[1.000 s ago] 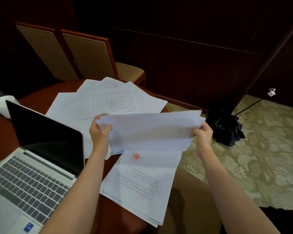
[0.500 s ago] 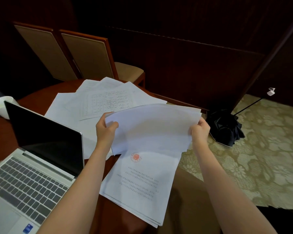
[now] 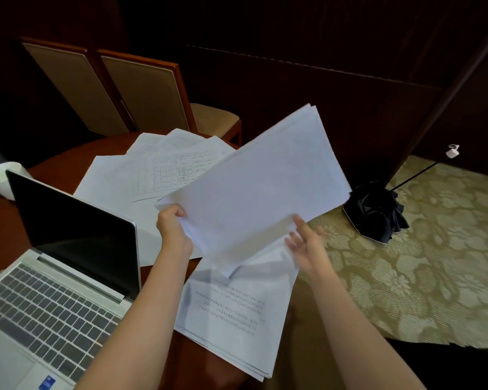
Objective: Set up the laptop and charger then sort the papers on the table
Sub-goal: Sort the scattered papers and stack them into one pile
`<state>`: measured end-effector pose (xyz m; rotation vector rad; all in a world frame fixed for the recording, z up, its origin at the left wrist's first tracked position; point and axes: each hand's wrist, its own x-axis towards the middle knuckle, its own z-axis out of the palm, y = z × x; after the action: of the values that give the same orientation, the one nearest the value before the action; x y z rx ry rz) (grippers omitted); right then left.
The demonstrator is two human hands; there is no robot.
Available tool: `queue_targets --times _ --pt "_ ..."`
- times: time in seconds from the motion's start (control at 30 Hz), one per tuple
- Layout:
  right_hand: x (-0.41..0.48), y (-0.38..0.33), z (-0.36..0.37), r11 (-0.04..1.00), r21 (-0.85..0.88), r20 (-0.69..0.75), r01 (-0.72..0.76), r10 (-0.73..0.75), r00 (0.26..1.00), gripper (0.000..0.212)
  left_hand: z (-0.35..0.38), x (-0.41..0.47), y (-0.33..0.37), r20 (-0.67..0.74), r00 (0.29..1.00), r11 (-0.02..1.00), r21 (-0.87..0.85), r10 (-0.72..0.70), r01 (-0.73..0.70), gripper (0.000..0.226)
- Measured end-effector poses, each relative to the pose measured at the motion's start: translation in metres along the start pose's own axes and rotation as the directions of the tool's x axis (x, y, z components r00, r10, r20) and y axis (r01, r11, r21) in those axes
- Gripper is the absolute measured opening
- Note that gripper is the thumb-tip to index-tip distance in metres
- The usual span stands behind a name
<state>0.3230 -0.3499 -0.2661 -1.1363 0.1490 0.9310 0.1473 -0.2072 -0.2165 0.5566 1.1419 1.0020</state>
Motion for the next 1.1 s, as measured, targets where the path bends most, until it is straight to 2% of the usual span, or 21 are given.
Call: queue_targets --times 0.07,0.13,0.17,0.23,0.3,0.33,0.43,0.6,0.8,0.97,1.03,1.1 --pt "-0.003 0.01 0.002 1.0 -0.001 0.119 -0.008 0.008 0.993 0.049 -0.001 0.001 -0.008 0.019 0.998 0.998 0.01 -0.066 0.066 0.032" --pt "-0.005 0.012 0.005 0.987 -0.154 0.042 0.039 -0.033 0.999 0.018 -0.005 0.004 -0.013 -0.013 0.994 0.983 0.147 -0.11 0.111 0.024" --pt "-0.002 0.013 0.003 0.967 -0.247 -0.037 0.058 -0.07 0.997 0.015 -0.009 0.005 -0.015 -0.044 0.995 0.961 0.259 -0.088 0.096 0.02" --pt "0.0 0.014 -0.007 0.916 -0.395 -0.107 0.068 -0.119 0.987 0.015 -0.02 0.013 -0.018 -0.071 0.997 0.877 0.479 0.019 0.018 0.031" --pt "0.0 0.02 -0.016 0.834 -0.551 -0.134 0.009 -0.099 0.986 0.006 -0.027 0.019 -0.019 0.004 0.998 0.741 0.67 0.065 -0.051 0.037" --pt "0.001 0.025 -0.021 0.799 -0.601 -0.156 -0.04 -0.068 0.985 0.012 -0.027 0.02 -0.021 0.065 0.997 0.667 0.742 0.032 -0.069 0.039" --pt "-0.005 0.037 -0.02 0.774 -0.625 -0.222 -0.105 -0.047 0.974 0.006 -0.02 0.018 -0.033 0.2 0.968 0.486 0.868 -0.15 -0.104 0.047" --pt "-0.017 0.055 -0.021 0.684 -0.726 -0.235 -0.074 -0.145 0.961 0.023 -0.022 0.018 -0.056 0.234 0.945 0.244 0.953 -0.227 -0.178 0.052" --pt "-0.023 0.059 -0.026 0.603 -0.797 -0.194 -0.049 -0.179 0.964 0.039 -0.03 0.017 -0.06 0.231 0.96 0.197 0.96 -0.158 -0.199 0.04" --pt "-0.022 0.066 -0.024 0.559 -0.826 -0.214 -0.074 -0.188 0.959 0.042 -0.03 0.016 -0.06 0.214 0.972 -0.045 0.975 -0.093 -0.219 0.009" --pt "-0.023 0.072 -0.024 0.501 -0.859 -0.268 -0.103 -0.269 0.925 0.055 -0.029 0.016 -0.06 0.203 0.976 -0.136 0.968 -0.08 -0.212 0.01" --pt "-0.025 0.073 -0.02 0.478 -0.866 -0.315 -0.144 -0.299 0.901 0.071 -0.028 0.02 -0.062 0.217 0.974 -0.158 0.961 -0.071 -0.226 0.025"
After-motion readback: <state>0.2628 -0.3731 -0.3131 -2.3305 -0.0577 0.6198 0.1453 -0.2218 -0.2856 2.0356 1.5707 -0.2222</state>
